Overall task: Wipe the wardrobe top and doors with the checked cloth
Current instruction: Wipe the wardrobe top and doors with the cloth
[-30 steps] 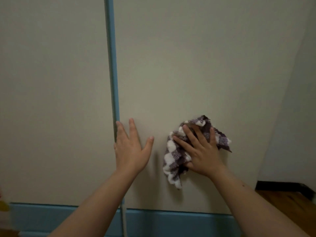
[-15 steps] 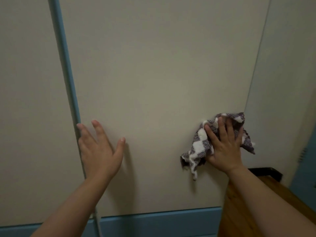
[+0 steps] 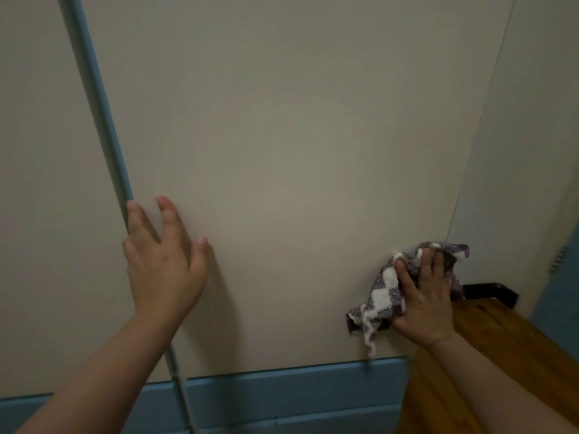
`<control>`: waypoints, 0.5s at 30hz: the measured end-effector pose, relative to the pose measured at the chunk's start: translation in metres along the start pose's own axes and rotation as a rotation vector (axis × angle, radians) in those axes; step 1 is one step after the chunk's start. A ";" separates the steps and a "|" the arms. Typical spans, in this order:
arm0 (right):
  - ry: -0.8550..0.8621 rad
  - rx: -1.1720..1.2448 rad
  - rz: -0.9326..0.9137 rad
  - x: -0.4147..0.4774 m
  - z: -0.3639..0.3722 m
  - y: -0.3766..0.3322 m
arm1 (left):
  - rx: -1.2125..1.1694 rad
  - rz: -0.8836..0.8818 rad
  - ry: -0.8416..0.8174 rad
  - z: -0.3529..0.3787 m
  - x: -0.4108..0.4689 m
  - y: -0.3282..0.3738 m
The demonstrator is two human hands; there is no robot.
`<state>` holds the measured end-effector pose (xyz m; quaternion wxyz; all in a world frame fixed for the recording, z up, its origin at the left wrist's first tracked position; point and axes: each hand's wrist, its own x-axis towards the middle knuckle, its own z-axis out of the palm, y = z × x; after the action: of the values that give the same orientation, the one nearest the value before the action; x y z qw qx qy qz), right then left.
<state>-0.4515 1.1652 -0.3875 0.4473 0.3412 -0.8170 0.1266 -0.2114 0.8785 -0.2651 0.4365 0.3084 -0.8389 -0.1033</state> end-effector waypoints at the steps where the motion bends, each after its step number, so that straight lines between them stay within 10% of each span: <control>1: 0.004 -0.003 0.027 0.001 0.000 -0.005 | -0.022 0.001 0.002 -0.001 0.001 -0.002; 15: 0.145 0.023 -0.010 0.033 0.016 -0.115 | -0.210 0.055 -0.083 -0.013 -0.005 -0.018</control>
<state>-0.3970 1.0579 -0.3814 0.5019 0.3402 -0.7793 0.1584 -0.1906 0.8685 -0.2688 0.4337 0.2331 -0.8491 -0.1912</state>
